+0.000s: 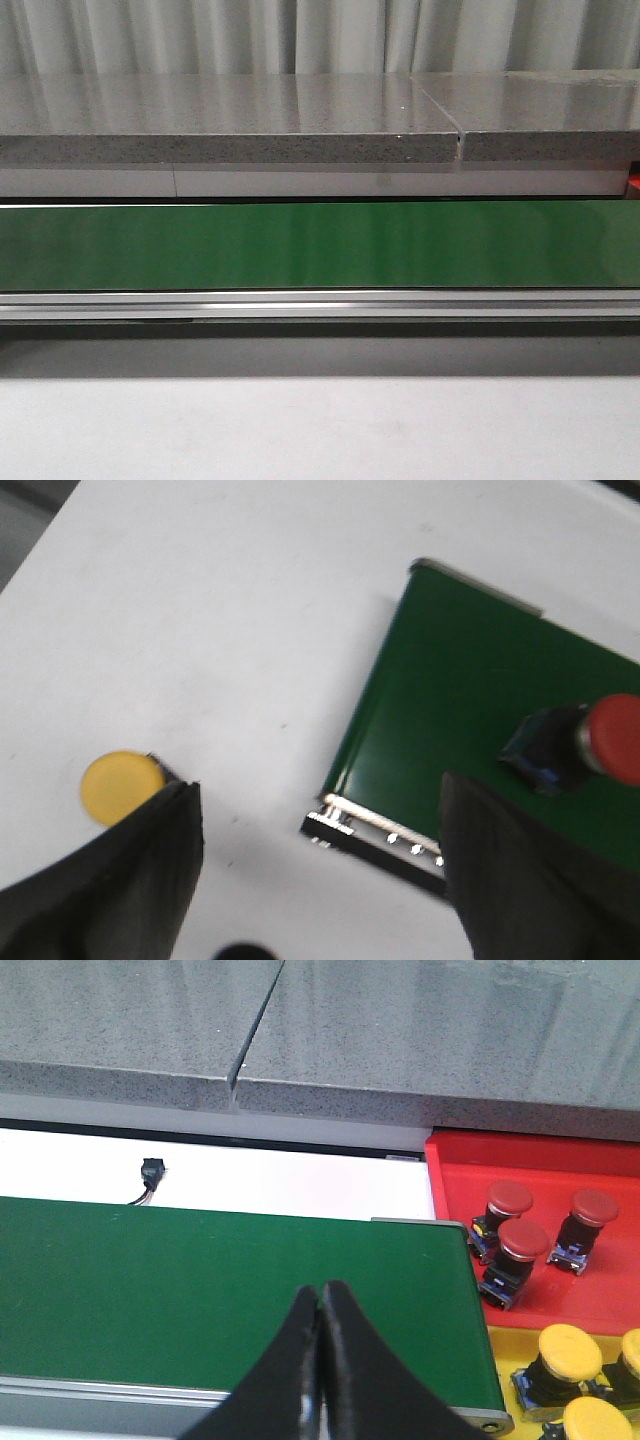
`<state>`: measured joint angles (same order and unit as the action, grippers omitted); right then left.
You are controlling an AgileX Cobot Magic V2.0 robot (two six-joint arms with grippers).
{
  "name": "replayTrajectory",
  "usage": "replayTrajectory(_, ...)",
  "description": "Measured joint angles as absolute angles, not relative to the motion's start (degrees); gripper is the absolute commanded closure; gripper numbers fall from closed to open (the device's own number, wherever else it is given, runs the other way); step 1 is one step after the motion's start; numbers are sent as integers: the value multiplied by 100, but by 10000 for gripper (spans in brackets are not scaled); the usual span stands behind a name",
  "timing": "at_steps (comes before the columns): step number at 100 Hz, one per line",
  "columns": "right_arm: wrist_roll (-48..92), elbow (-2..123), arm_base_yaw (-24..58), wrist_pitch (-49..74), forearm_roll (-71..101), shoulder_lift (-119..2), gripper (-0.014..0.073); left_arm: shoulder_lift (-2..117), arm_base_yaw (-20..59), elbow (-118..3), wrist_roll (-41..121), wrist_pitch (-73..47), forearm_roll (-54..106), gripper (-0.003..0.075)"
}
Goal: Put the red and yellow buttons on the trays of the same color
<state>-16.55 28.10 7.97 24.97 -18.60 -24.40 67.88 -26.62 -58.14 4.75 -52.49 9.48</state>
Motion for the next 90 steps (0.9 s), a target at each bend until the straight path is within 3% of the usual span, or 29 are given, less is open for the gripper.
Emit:
replayTrajectory(38, -1655, 2810, 797, 2497, -1860, -2440, 659, 7623, -3127, -5917, -175, -5935, 0, 228)
replayTrajectory(90, -1655, 2810, 797, 2497, -1860, -2440, 659, 8858, -3260, -6041, -188, -5791, -114, 228)
